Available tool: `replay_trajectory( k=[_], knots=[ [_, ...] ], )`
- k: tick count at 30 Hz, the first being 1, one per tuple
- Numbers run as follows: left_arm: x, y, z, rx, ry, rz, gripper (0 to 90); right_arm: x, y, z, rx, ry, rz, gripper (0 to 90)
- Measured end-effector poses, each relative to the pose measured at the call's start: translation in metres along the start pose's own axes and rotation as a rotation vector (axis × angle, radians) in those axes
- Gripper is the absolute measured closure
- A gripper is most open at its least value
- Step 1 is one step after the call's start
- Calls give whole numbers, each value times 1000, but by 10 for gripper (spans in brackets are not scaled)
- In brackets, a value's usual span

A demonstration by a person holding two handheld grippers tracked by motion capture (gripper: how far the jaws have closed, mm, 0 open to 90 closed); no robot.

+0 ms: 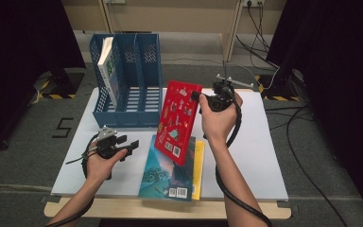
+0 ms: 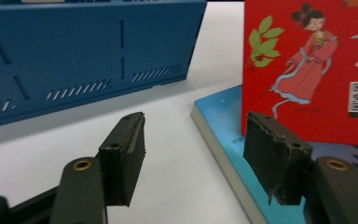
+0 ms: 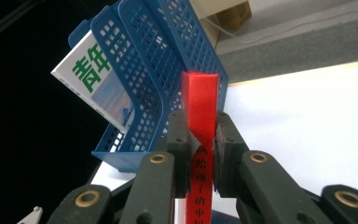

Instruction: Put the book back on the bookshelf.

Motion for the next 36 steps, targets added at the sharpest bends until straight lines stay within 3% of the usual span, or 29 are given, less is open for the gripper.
replay_trajectory(
  k=[16, 26, 36],
  knots=[
    [-26, -22, -3, -5, 38, -69, 373, -3, -17, -2, -64, 70, 40, 804],
    [-59, -46, -9, -26, 99, -98, 357, -3, -22, -7, -84, 99, 53, 804],
    [-106, -71, -15, -29, 172, -137, 339, 5, -22, -7, -82, 117, 74, 803]
  ],
)
Point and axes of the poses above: each handheld gripper's, and its own axes: z roughly backward along the jaws, y roughly out of its underside, x roughly to its left, the point moved 10 cm from there along -z, roughly forward along the jaws, and after that the axes turned 10 degrees about z, right-handed, at the moved point
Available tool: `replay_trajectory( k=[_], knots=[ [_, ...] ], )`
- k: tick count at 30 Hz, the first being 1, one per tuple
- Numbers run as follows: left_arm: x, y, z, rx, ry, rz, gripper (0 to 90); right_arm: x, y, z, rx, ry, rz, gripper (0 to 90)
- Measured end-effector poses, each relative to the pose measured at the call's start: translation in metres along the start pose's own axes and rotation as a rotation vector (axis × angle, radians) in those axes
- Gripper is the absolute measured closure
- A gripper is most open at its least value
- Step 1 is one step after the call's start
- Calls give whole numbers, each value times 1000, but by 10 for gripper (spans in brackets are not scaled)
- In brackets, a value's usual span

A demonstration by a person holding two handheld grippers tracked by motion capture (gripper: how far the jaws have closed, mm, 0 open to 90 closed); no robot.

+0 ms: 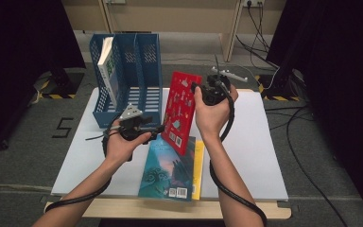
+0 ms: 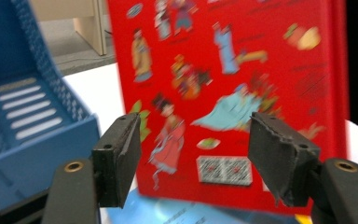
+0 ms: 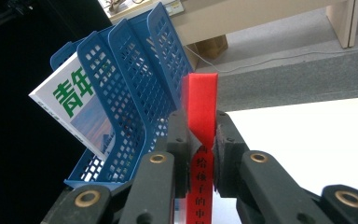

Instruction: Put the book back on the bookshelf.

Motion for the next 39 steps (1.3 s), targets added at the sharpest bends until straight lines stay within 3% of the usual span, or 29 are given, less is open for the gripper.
replay_trajectory(
  k=[6, 14, 26, 29, 33, 39],
  knots=[
    [-26, -13, -7, -1, 35, -18, 315, 2, 1, -1, 2, -2, 8, 803],
    [-46, -24, -19, -18, 24, -48, 280, 7, 1, 0, 0, 5, 20, 802],
    [-53, -34, -25, -34, -14, -97, 252, 9, 1, -1, 1, 13, 24, 802],
    [-56, -37, -23, -50, 4, -84, 252, 8, 1, 0, 4, 14, 10, 802],
    [-62, -37, -24, -48, 6, -103, 249, 9, 1, 0, 4, 15, 17, 802],
    [-64, -37, -31, -48, -36, -143, 241, 13, 1, 0, 3, 18, 29, 802]
  ],
)
Point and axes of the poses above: each handheld gripper's, and its own axes: z roughly backward along the jaws, y roughly out of its underside, x roughly to its left, the point moved 10 cm from there along -z, roughly forward along the jaws, and after that the axes turned 10 degrees about z, right-handed, at the moved point
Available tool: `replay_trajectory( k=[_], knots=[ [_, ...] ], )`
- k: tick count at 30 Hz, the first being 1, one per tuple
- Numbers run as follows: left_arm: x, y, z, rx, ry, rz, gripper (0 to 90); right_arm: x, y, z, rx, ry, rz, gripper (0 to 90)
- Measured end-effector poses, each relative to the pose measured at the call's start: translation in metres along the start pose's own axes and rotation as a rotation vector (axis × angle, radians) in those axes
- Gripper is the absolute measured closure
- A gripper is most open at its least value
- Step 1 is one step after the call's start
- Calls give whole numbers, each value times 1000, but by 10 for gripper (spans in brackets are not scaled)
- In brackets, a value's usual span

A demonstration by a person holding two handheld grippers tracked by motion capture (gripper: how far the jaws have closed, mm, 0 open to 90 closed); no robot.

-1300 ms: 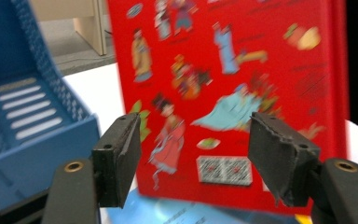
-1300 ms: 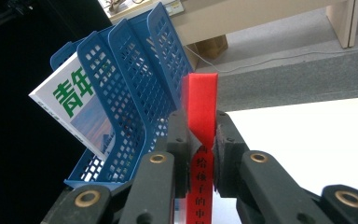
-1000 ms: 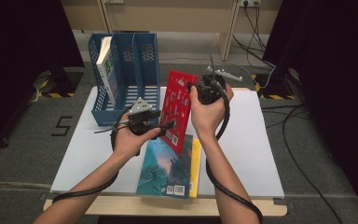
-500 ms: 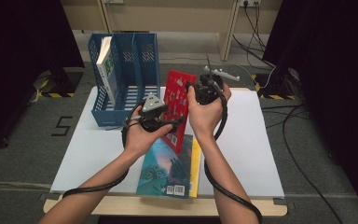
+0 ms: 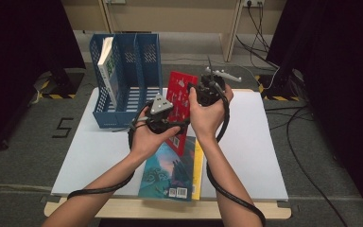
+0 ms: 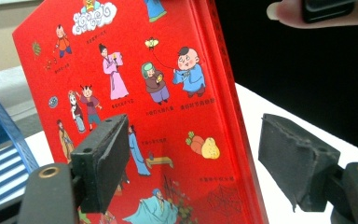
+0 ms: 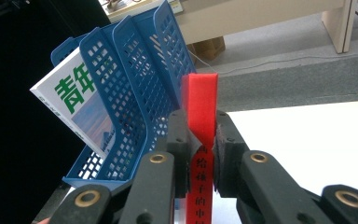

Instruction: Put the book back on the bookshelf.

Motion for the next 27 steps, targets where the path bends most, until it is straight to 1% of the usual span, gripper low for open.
replay_trajectory(
  k=[8, 14, 15, 16, 17, 19, 22, 27],
  knots=[
    [0, -2, -6, -7, -44, -19, 228, 4, 0, 0, -2, 3, 3, 802],
    [2, -2, -8, -8, -84, -59, 225, 7, 1, 0, 1, -1, 3, 802],
    [4, -2, -9, -14, -101, -80, 225, 7, 1, 0, 2, -3, -2, 802],
    [3, 0, -9, -6, -105, -72, 226, 8, 2, -1, 1, -2, 5, 802],
    [3, 0, -9, -4, -106, -75, 226, 9, 2, -1, 2, -3, 4, 801],
    [4, 1, -9, -6, -130, -100, 226, 11, 2, 0, 4, -7, 5, 801],
    [6, 2, -9, -1, -140, -99, 231, 14, 1, 0, 0, -6, 13, 800],
    [7, 4, -10, 3, -142, -93, 240, 17, 1, 0, -3, -6, 18, 798]
  ],
)
Point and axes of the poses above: each handheld gripper's, and its own axes: z roughly backward along the jaws, y roughly out of its underside, x roughly to its left, the point moved 10 cm from there along -z, roughly forward along the jaws, and after that the axes turned 10 degrees about z, right-handed, at the moved point
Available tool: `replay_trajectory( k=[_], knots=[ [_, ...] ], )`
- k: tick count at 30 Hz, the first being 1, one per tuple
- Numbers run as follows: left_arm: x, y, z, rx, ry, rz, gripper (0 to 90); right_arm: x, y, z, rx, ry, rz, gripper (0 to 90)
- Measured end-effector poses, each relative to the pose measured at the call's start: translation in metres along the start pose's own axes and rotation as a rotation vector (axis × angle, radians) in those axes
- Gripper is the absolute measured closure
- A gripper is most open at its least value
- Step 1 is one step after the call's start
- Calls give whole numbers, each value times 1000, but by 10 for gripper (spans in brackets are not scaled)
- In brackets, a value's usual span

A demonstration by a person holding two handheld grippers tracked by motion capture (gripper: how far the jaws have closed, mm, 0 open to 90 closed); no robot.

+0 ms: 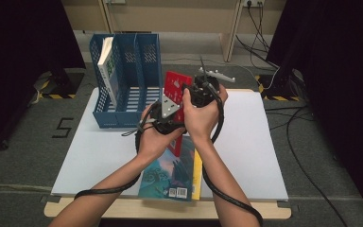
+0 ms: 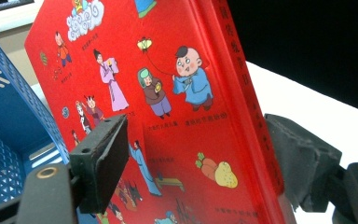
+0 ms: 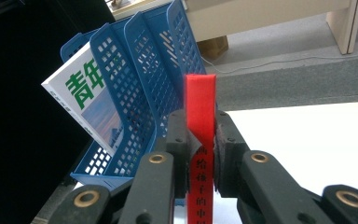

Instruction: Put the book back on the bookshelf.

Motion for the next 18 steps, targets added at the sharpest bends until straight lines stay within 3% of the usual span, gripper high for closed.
replay_trajectory(
  k=[18],
  knots=[
    [10, 13, 5, 7, -26, 36, 347, 12, 3, 3, 3, -25, 16, 788]
  ],
)
Point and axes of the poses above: each handheld gripper's, and its own axes: z roughly backward along the jaws, y roughly out of its underside, x roughly to its left, the point moved 10 cm from there along -z, roughly forward along the jaws, and after that the axes turned 10 degrees about z, right-handed, at the moved point
